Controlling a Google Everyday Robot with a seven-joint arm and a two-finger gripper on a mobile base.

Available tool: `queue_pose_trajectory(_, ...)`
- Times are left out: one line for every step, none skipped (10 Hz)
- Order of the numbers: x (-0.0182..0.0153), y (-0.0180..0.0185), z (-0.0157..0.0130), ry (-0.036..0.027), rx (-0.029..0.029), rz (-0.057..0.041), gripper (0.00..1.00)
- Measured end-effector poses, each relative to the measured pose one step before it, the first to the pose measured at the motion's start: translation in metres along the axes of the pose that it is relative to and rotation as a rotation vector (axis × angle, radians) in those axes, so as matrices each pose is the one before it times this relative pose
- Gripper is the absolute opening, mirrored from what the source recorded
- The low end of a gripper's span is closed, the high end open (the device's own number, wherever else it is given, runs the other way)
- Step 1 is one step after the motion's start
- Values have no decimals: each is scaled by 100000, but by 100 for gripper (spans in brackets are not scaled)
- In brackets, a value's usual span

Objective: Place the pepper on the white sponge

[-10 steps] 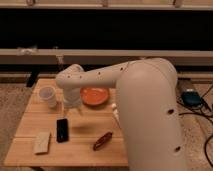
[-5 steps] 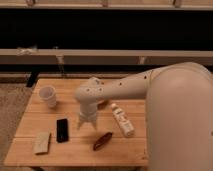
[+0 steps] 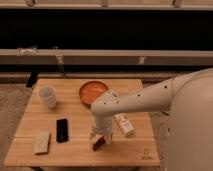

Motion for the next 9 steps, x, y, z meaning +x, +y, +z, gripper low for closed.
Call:
queue_pose_trajectory(99, -363, 596, 567, -177, 2677, 65)
queue_pose_trajectory(-139, -295, 785, 730, -292, 2120, 65)
queue_pose_trajectory(-314, -86, 564, 313, -373, 1696, 65)
queue_pose_trajectory(-242, 45, 238, 58, -243, 834, 65)
queue_pose_trajectory(-552, 121, 405, -132, -191, 436, 65)
queue_pose_trajectory(-445, 67, 280, -233, 214, 163, 65)
queue_pose_trajectory(-355, 91, 230, -170, 373, -1, 65)
queue_pose_trajectory(-378, 96, 242, -122, 540, -28, 64)
queue_pose_trajectory(-407, 48, 302, -68, 701, -27, 56)
